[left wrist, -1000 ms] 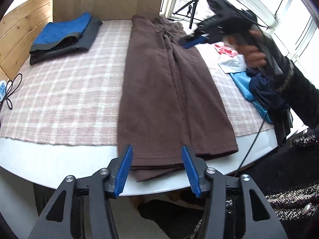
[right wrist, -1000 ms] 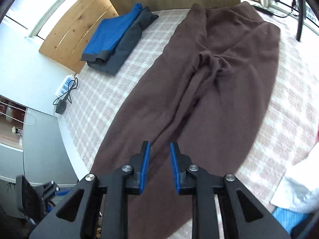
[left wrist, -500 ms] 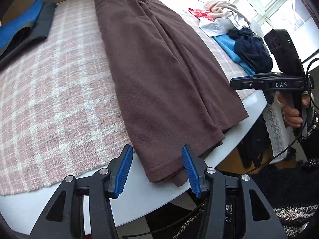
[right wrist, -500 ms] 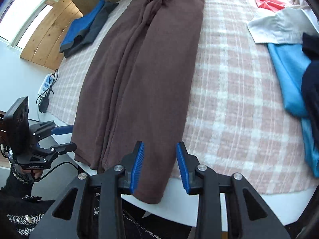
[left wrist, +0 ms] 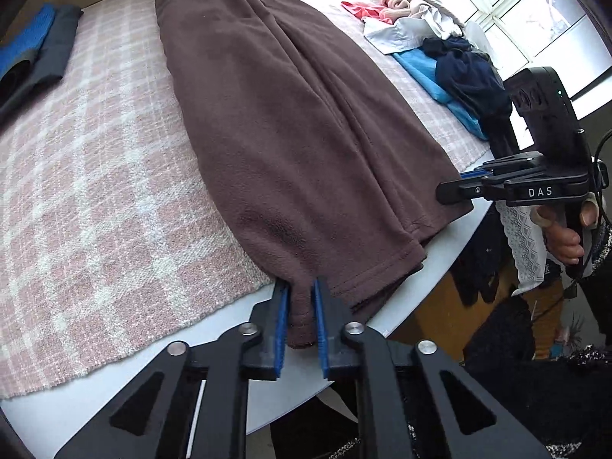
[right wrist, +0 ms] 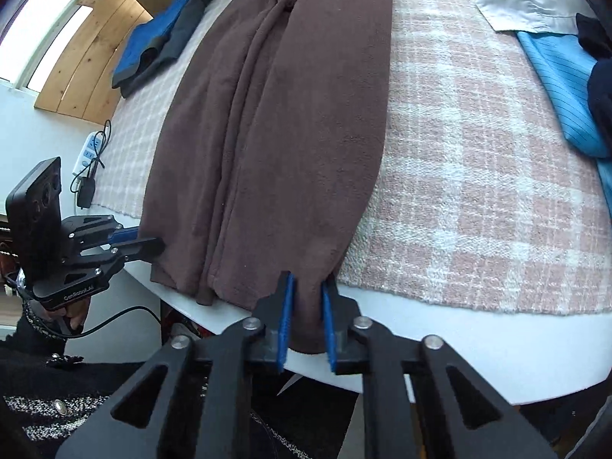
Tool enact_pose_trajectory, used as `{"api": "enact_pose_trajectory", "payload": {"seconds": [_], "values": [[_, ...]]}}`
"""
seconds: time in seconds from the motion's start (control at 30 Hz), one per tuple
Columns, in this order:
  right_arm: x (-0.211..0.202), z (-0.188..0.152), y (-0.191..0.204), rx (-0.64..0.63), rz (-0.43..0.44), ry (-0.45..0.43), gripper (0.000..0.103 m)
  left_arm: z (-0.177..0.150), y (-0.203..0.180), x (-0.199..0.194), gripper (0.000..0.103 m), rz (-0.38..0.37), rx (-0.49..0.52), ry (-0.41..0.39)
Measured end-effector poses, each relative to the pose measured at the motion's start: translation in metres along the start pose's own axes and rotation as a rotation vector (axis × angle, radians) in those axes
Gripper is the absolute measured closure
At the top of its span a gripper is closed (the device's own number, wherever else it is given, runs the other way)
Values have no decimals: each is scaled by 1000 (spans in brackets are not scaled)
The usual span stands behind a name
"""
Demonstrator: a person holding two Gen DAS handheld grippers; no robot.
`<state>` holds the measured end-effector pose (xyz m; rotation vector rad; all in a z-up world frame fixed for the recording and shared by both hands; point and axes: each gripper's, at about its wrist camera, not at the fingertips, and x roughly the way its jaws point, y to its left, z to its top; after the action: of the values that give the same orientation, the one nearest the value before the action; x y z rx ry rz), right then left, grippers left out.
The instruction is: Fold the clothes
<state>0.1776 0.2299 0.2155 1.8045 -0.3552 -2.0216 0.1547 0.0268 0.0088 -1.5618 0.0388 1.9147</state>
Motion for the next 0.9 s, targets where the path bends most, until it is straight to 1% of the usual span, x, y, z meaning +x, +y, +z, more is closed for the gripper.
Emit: {"api": "enact_pose_trajectory", "payload": {"seconds": [0.07, 0.17, 0.27, 0.33, 0.43, 0.57, 0.77, 0.9], "values": [[-11, 9, -2, 30, 62, -23, 94, 6, 3, -7, 96, -37, -17, -12], [-35, 24, -4, 57, 135, -79, 94, 25, 3, -36, 96, -86, -13, -87], [-61, 48, -3, 73, 195, -148, 94, 54, 4, -67, 96, -67, 27, -184], [-81, 70, -2, 81, 230, -197, 94, 75, 7, -83, 96, -21, 63, -240], [-107, 106, 3, 71, 237, -259, 94, 115, 15, -97, 96, -12, 65, -296], [-121, 163, 9, 86, 244, -294, 94, 160, 31, -105, 96, -2, 42, -343], [-111, 256, -3, 163, 244, -295, 95, 229, 63, -114, 96, 8, 2, -380], [-95, 307, -21, 212, 238, -280, 95, 271, 90, -99, 96, 9, -26, -356]]}}
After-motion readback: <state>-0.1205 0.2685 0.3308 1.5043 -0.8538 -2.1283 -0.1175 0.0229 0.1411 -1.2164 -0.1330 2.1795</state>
